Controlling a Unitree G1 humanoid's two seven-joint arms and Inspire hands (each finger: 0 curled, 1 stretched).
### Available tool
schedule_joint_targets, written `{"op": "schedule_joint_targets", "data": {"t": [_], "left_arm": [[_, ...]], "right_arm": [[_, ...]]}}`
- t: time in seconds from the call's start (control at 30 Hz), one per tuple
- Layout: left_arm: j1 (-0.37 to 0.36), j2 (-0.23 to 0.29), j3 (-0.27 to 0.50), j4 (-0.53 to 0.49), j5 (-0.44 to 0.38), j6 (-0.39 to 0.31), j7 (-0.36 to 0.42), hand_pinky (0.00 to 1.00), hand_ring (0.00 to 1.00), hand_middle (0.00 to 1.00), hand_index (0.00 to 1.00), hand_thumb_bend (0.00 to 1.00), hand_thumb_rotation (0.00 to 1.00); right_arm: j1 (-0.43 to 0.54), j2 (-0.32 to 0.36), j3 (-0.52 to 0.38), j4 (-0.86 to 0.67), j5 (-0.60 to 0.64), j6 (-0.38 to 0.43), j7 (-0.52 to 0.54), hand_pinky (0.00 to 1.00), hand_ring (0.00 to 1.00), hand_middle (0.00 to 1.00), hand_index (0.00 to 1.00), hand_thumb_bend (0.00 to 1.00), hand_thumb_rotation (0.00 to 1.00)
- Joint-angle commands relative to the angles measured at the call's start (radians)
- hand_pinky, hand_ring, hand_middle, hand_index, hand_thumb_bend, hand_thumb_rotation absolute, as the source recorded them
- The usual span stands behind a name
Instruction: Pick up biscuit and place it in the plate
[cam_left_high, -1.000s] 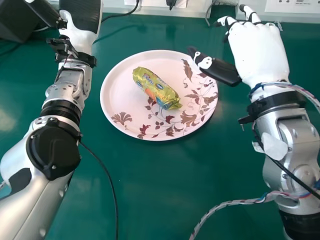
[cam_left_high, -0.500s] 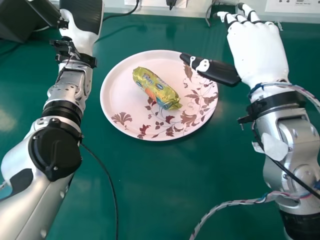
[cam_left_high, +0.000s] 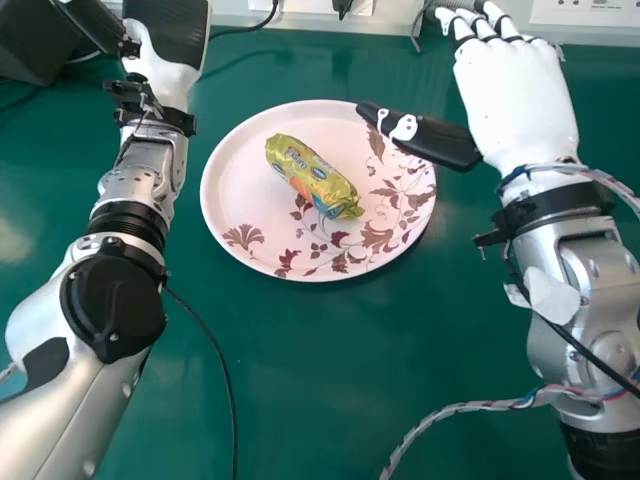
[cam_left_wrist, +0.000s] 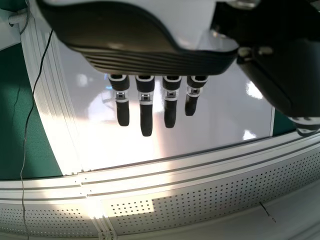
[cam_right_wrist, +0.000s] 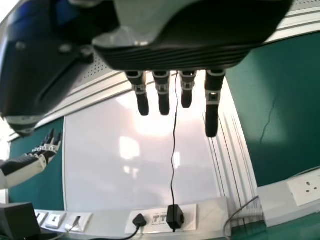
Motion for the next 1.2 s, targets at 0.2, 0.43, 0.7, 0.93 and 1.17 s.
{"op": "schedule_joint_targets", "data": {"t": [0.2, 0.43, 0.7, 0.93, 1.17], "left_arm": [[0.006, -0.005, -0.010, -0.010, 0.005, -0.013, -0.002, 0.91, 0.87, 0.95, 1.00, 1.00, 0.83], [0.008, -0.006, -0.018, -0.013, 0.011, -0.026, -0.015, 0.93, 0.89, 0.95, 1.00, 1.00, 0.84], [0.009, -0.001, -0.021, -0.009, 0.006, -0.018, -0.021, 0.95, 0.88, 0.92, 1.00, 1.00, 0.78], [0.008, 0.001, -0.019, -0.008, 0.004, -0.014, -0.008, 0.92, 0.87, 0.93, 1.00, 0.99, 0.76], [0.009, -0.001, -0.024, -0.011, 0.010, -0.030, -0.013, 0.80, 0.88, 0.95, 1.00, 1.00, 0.77]], "right_arm": [[0.019, 0.027, -0.016, -0.031, 0.059, -0.003, -0.029, 0.73, 0.92, 1.00, 1.00, 1.00, 0.75], [0.031, 0.026, -0.030, -0.041, 0.122, -0.032, -0.065, 0.73, 0.92, 1.00, 1.00, 1.00, 0.74], [0.043, 0.017, -0.058, -0.021, 0.224, -0.102, -0.131, 0.72, 0.90, 1.00, 0.99, 0.94, 0.75], [0.048, 0.019, -0.087, 0.013, 0.344, -0.178, -0.187, 0.70, 0.88, 1.00, 0.98, 0.91, 0.73], [0.048, 0.040, -0.135, 0.049, 0.549, -0.257, -0.214, 0.72, 0.90, 1.00, 1.00, 0.89, 0.74]]}}
